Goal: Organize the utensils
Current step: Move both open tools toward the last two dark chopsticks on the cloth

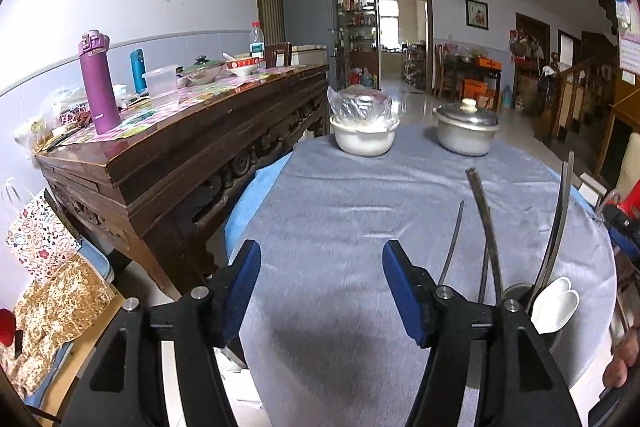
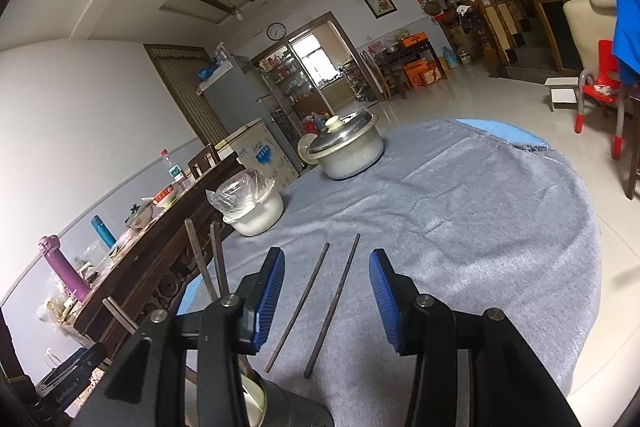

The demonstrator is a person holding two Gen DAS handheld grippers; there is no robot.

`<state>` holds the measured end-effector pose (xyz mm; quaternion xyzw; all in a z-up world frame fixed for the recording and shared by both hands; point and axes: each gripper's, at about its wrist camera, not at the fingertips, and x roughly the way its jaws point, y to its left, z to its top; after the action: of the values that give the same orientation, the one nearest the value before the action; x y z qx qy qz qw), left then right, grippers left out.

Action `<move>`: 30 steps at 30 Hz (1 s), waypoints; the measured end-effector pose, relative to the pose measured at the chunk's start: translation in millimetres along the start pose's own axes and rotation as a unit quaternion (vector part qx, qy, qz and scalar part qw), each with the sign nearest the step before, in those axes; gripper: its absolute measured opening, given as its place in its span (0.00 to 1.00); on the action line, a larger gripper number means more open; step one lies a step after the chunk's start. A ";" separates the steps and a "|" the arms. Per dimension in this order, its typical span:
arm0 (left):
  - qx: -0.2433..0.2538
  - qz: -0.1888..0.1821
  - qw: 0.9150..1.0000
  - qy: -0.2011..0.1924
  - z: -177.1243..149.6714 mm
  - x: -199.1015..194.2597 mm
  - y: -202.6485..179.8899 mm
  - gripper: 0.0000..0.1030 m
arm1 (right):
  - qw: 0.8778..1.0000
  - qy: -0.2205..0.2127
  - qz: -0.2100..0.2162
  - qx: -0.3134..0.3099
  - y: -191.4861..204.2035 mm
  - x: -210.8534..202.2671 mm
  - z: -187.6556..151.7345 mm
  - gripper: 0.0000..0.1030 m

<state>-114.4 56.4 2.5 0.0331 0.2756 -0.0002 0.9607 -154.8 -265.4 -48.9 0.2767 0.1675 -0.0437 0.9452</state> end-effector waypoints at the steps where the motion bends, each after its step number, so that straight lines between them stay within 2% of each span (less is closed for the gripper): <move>1: 0.003 0.003 1.000 0.004 -1.0 1.5 -0.3 0.63 | 1.000 0.001 0.000 0.001 -0.3 -0.2 -0.5 0.47; 14: 0.008 0.011 0.998 0.061 -11.8 29.3 4.0 0.67 | 0.999 0.034 -0.006 -0.010 5.6 13.7 -11.2 0.47; 25: -0.010 0.016 0.993 0.117 -24.0 59.6 14.4 0.68 | 0.998 0.056 -0.025 0.005 -8.8 31.2 -18.0 0.47; 30: -0.011 0.017 0.991 0.131 -28.5 68.3 13.2 0.68 | 0.997 0.064 -0.034 0.008 -15.2 36.6 -21.4 0.47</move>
<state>-71.3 72.6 -57.0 0.0271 0.3980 0.0233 0.9167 -129.3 -266.3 -86.0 0.2810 0.2366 -0.0591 0.9282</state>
